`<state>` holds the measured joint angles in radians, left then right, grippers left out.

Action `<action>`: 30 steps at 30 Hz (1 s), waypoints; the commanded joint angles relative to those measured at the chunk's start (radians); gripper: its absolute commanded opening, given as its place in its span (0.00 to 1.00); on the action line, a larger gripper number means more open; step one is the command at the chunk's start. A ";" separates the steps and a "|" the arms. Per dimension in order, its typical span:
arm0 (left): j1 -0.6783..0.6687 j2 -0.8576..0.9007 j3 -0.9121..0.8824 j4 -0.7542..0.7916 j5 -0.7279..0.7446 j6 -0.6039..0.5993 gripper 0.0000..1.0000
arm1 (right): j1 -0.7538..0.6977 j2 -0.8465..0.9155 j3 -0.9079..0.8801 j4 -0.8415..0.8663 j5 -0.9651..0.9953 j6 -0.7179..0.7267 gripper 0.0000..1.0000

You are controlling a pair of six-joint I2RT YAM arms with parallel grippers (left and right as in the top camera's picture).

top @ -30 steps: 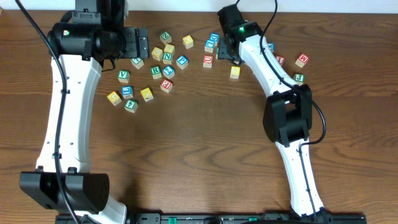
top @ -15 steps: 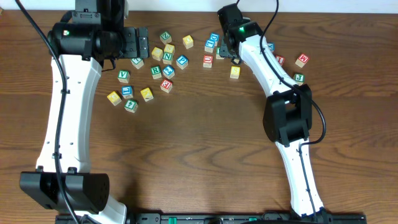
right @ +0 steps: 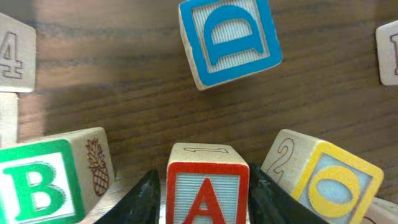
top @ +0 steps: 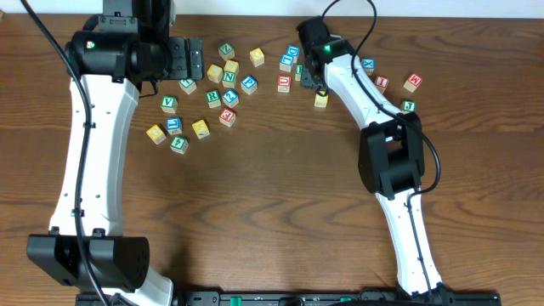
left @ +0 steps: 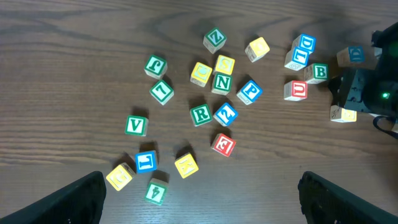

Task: Spell out AI2
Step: 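Close the right gripper on the red A block and lift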

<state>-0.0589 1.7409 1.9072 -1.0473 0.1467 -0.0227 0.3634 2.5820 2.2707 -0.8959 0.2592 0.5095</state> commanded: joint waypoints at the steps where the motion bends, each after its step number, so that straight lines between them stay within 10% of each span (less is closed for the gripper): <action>1: 0.003 -0.011 0.020 -0.002 -0.010 -0.001 0.98 | -0.006 0.006 -0.002 0.014 0.020 0.007 0.34; 30: 0.003 -0.011 0.020 -0.002 -0.010 -0.001 0.98 | -0.002 -0.202 0.000 -0.087 -0.148 -0.122 0.23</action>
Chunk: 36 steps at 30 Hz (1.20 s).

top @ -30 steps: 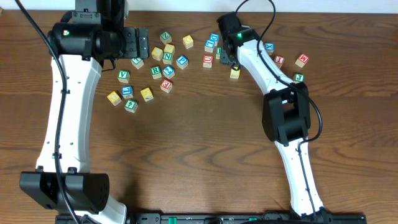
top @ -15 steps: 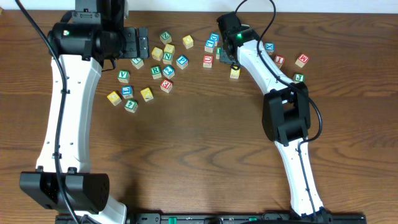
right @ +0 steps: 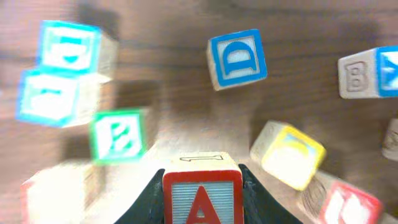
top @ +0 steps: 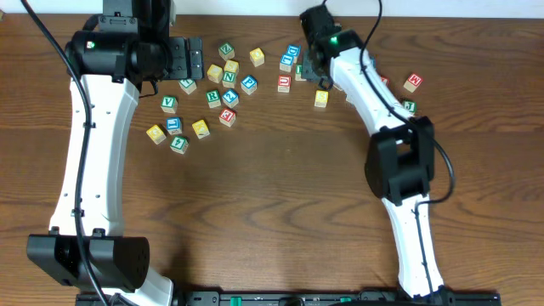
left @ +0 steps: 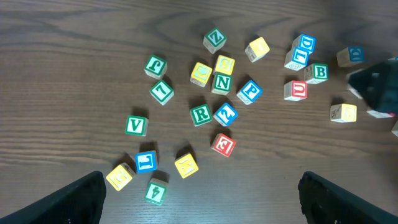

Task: Spell out AI2
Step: 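Close the right gripper on the red A block and lift, then carry the A block left and set it down on the table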

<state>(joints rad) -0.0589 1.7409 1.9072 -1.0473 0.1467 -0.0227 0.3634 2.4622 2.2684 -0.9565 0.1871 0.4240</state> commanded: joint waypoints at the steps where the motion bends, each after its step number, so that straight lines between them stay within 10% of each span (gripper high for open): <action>1: 0.003 -0.011 0.020 -0.002 -0.010 -0.001 0.98 | 0.001 -0.089 0.003 -0.042 -0.095 -0.037 0.23; 13: 0.003 -0.011 0.020 -0.002 -0.010 -0.001 0.97 | 0.085 -0.093 -0.042 -0.237 -0.289 -0.035 0.24; 36: 0.003 -0.011 0.020 -0.002 -0.010 -0.001 0.98 | 0.270 -0.093 -0.262 -0.058 -0.116 0.042 0.23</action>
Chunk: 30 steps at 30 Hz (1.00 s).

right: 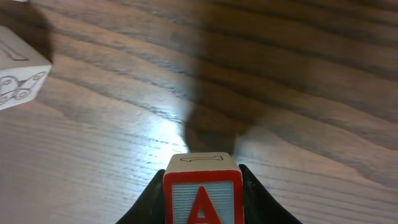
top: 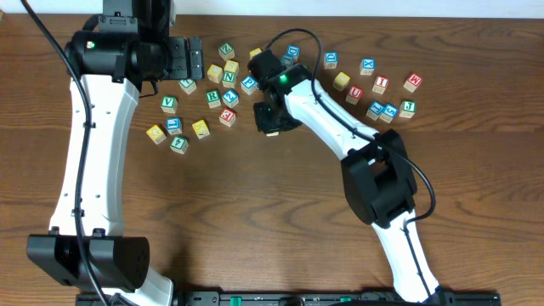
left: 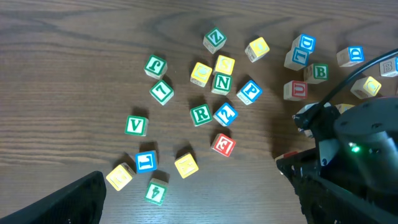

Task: Spell out AI2
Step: 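Carry the A block left and set it down on the table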

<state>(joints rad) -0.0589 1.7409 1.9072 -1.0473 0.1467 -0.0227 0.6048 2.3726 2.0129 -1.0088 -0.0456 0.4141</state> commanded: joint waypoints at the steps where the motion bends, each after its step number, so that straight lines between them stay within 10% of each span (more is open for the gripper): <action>1: 0.003 -0.011 0.020 -0.002 -0.010 -0.001 0.98 | 0.037 -0.003 -0.007 -0.009 0.143 0.071 0.24; 30: 0.003 -0.011 0.020 -0.002 -0.010 -0.001 0.98 | 0.079 0.037 -0.020 0.022 0.268 0.244 0.29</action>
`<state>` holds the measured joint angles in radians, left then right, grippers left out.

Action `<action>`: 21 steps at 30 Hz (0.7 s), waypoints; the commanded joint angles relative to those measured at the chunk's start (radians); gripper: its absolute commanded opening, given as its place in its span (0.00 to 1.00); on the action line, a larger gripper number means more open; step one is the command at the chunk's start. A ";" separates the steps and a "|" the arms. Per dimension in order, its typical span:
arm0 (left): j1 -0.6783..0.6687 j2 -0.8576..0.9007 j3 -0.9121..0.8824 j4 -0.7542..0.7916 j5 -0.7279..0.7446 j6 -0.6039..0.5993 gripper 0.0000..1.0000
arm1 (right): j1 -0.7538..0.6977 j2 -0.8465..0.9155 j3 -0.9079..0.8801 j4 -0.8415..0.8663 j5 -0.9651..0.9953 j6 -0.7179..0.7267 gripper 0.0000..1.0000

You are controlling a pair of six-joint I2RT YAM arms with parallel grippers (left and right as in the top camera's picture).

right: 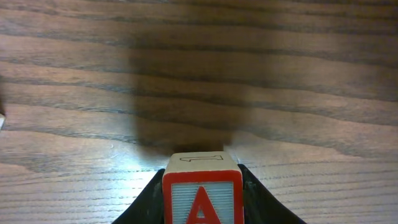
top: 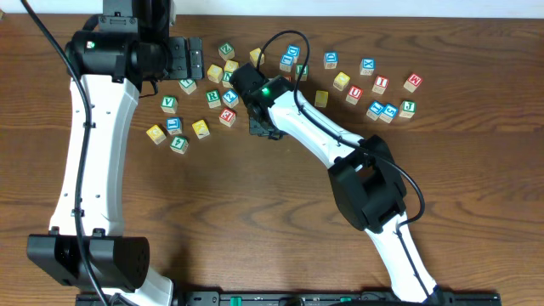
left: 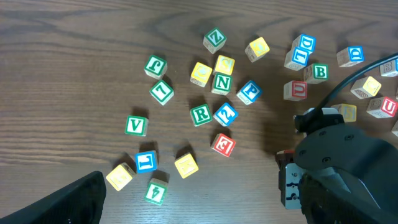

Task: Spell out AI2
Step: 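Carry the A block left and set it down on the table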

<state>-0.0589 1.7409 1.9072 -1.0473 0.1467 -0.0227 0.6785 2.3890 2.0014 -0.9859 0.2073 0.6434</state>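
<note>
A red-framed A block [right: 202,194] with a 1 on its top face sits between the fingers of my right gripper [right: 202,205], which is shut on it just above bare wood. From overhead, that gripper [top: 264,129] is right of the left group of blocks. The right arm's wrist [left: 339,171] fills the lower right of the left wrist view. My left gripper [top: 182,58] hangs open at the back left, high over the blocks, with one dark finger [left: 68,200] at the frame's bottom corner.
A loose group of letter blocks [top: 206,95] lies at the back left, among them R [left: 200,114], N [left: 222,82] and V [left: 135,125]. A second scatter of blocks [top: 376,88] runs along the back right. The brown table [top: 255,221] stretches toward the front.
My right gripper has shifted a little to the left with the A block. The pale block at the left edge of its wrist view is gone from sight. The left arm is unchanged.
My right gripper first stood around the A block on the table among the back-right blocks. A second later it held the block above them. Then it was over bare wood near the middle, beside the left group, and now slightly further left.
</note>
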 commanded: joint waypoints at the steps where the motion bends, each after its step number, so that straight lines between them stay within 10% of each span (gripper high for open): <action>1: 0.003 -0.011 0.020 -0.002 -0.010 -0.001 0.97 | 0.005 0.020 -0.009 -0.001 0.014 0.015 0.30; 21: 0.003 -0.011 0.020 -0.002 -0.010 -0.001 0.98 | -0.044 -0.072 0.031 0.033 0.004 -0.024 0.36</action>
<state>-0.0589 1.7409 1.9072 -1.0473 0.1467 -0.0227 0.6655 2.3905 1.9873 -0.9592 0.2001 0.6365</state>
